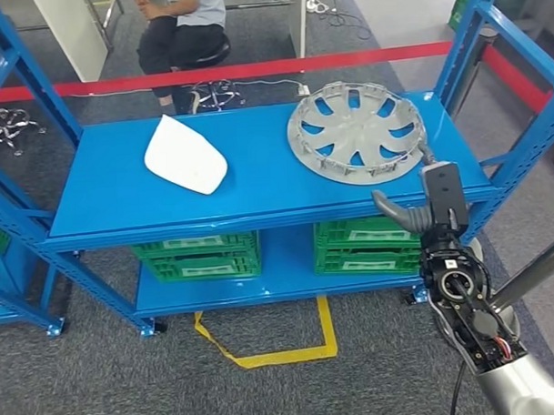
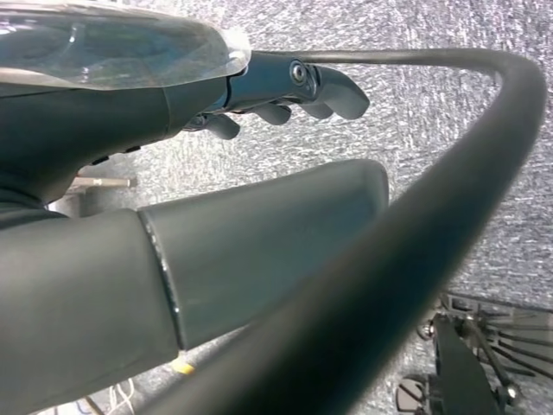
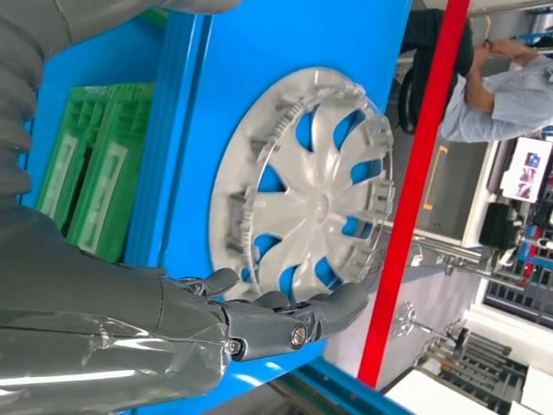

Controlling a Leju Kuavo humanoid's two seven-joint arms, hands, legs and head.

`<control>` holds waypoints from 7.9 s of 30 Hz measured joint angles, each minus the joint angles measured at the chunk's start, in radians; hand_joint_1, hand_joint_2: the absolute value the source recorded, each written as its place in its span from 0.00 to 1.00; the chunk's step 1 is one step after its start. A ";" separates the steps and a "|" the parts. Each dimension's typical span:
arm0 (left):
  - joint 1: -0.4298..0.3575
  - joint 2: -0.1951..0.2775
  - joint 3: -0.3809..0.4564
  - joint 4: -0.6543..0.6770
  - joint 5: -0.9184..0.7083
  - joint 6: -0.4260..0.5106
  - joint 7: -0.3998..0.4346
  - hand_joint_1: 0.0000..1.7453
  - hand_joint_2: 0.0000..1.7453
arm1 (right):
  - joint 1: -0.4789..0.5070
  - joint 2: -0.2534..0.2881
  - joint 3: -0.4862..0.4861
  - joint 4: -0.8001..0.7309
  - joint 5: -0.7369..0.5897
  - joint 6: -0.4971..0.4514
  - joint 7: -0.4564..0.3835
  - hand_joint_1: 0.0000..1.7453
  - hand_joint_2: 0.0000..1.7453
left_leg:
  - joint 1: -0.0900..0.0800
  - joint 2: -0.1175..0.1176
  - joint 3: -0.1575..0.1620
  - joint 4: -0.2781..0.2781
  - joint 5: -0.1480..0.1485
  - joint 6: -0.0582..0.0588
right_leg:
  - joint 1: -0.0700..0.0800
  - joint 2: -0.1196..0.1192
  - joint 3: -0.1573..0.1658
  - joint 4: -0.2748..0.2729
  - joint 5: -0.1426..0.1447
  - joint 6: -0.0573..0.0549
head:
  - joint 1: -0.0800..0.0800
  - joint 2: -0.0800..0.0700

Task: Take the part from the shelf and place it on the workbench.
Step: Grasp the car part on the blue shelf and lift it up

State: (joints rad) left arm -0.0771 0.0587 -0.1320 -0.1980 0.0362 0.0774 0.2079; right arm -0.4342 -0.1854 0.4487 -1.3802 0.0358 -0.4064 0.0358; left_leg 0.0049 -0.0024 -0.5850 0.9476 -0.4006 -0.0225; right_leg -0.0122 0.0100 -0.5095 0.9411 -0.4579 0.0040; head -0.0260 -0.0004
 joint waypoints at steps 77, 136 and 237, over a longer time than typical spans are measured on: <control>-0.008 -0.002 -0.027 0.000 -0.002 0.003 0.013 0.00 0.00 | 0.019 -0.009 -0.001 -0.012 -0.022 -0.016 -0.003 0.00 1.00 | -0.004 0.000 0.052 -0.011 -0.037 0.017 | -0.001 -0.003 -0.035 0.018 0.022 0.015 | 0.051 0.000; 0.000 0.002 -0.033 0.000 0.016 0.007 0.010 0.00 0.00 | 0.009 -0.009 0.001 -0.003 -0.021 -0.004 -0.004 0.00 1.00 | -0.009 -0.002 -0.011 -0.006 0.010 0.020 | 0.008 -0.004 0.017 -0.012 -0.011 -0.002 | 0.026 0.000; -0.017 0.007 -0.111 0.000 0.049 -0.024 0.007 0.00 0.00 | -0.192 -0.019 0.146 0.387 0.319 0.164 0.103 0.00 1.00 | -0.005 -0.001 -0.006 -0.008 0.014 0.022 | 0.013 -0.005 0.021 -0.012 -0.009 0.001 | 0.024 0.000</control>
State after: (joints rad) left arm -0.0944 0.0656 -0.2430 -0.1980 0.0853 0.0537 0.2147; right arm -0.6258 -0.2048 0.5950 -0.9931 0.3548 -0.2426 0.1384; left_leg -0.0002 -0.0038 -0.5913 0.9400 -0.3870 -0.0002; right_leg 0.0003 0.0047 -0.4885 0.9292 -0.4668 0.0051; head -0.0019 -0.0001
